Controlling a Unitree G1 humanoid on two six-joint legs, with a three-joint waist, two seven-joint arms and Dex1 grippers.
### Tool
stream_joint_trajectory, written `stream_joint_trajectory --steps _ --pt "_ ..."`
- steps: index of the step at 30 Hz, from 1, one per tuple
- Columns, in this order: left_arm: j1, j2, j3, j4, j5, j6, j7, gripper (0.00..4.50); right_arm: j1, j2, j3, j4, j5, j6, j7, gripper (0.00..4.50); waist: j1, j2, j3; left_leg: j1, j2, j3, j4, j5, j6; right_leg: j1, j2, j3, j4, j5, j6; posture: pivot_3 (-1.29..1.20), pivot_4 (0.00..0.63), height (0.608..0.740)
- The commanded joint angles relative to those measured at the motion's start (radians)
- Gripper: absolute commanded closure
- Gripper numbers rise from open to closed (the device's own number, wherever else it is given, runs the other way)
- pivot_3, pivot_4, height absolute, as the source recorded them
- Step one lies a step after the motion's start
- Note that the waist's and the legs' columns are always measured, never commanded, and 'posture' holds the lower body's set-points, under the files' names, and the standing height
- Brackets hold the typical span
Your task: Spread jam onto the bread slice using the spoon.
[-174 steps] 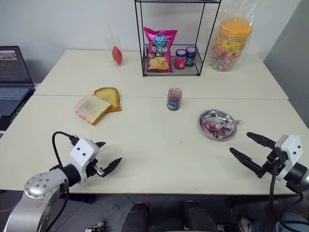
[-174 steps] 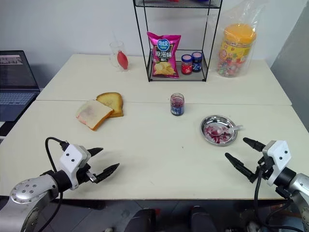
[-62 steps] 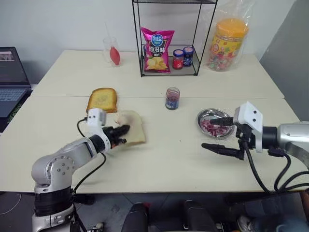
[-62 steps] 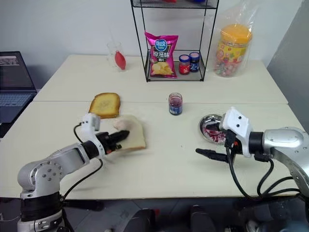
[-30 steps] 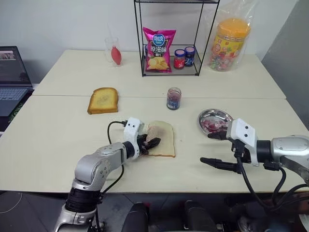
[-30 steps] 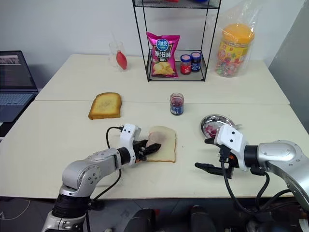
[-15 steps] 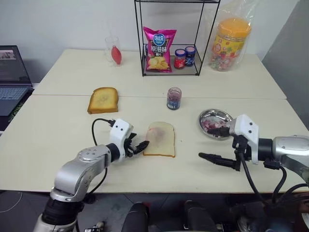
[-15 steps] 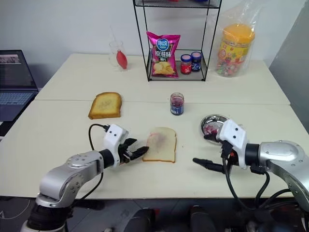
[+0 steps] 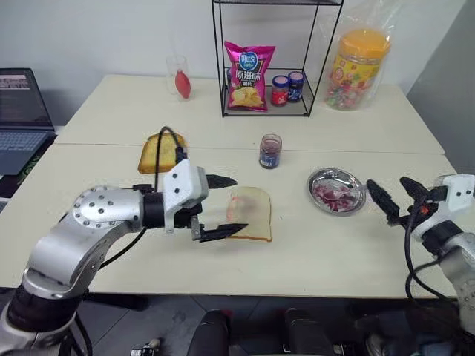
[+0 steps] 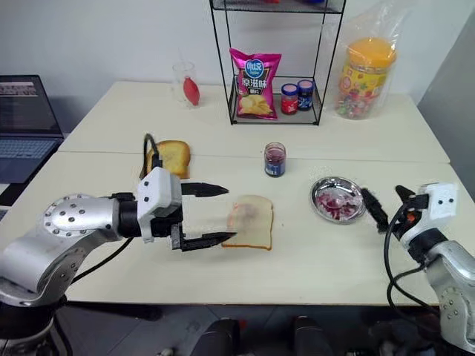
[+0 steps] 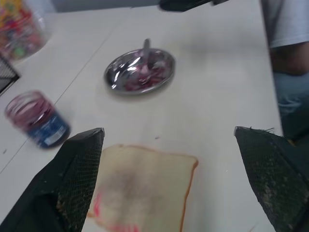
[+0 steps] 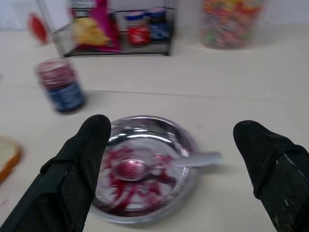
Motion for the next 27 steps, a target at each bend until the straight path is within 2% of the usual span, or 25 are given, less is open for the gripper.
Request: stream_joint_trajectory --steps 1,6,14,25,27 --pt "-0.031 -0.022 -0.060 -0.015 0.024 -0.022 -0.020 0.01 -0.057 0.024 -0.032 0.092 0.022 0.000 -0.052 0.00 -0.009 0.000 0.000 0.000 0.000 0.000 0.000 0.000 0.000 0.000 0.000 0.001 0.000 0.000 0.000 0.00 0.150 0.740" --pt "-0.063 -0.064 -0.132 0.014 0.086 -0.065 -0.025 0.01 -0.180 0.052 -0.040 0.299 0.037 -0.032 -0.056 0.00 -0.020 0.001 0.001 0.000 0.000 0.003 -0.002 0.000 0.000 -0.002 0.003 0.006 0.000 0.001 0.001 0.00 0.150 0.740" --pt "-0.072 -0.093 -0.154 0.029 0.110 -0.071 -0.032 0.01 -0.338 0.049 -0.057 0.557 0.136 0.006 0.013 0.00 -0.021 0.001 0.001 0.001 0.001 0.006 -0.002 0.000 0.001 -0.003 0.007 0.014 0.001 0.002 0.004 0.00 0.150 0.740" --pt "-0.072 -0.103 -0.156 0.037 0.128 -0.073 -0.034 0.01 -0.425 0.053 -0.038 0.695 0.167 -0.001 0.069 0.00 -0.021 0.001 0.001 0.001 0.002 0.007 -0.001 -0.001 0.001 -0.004 0.009 0.017 0.001 0.005 0.009 0.00 0.150 0.740" --pt "-0.072 -0.104 -0.156 0.040 0.130 -0.073 -0.035 0.00 -0.433 0.054 -0.042 0.704 0.170 -0.004 0.063 0.29 -0.021 0.001 0.001 0.001 0.002 0.007 -0.001 -0.001 0.001 -0.004 0.009 0.017 0.001 0.005 0.009 0.00 0.150 0.740"
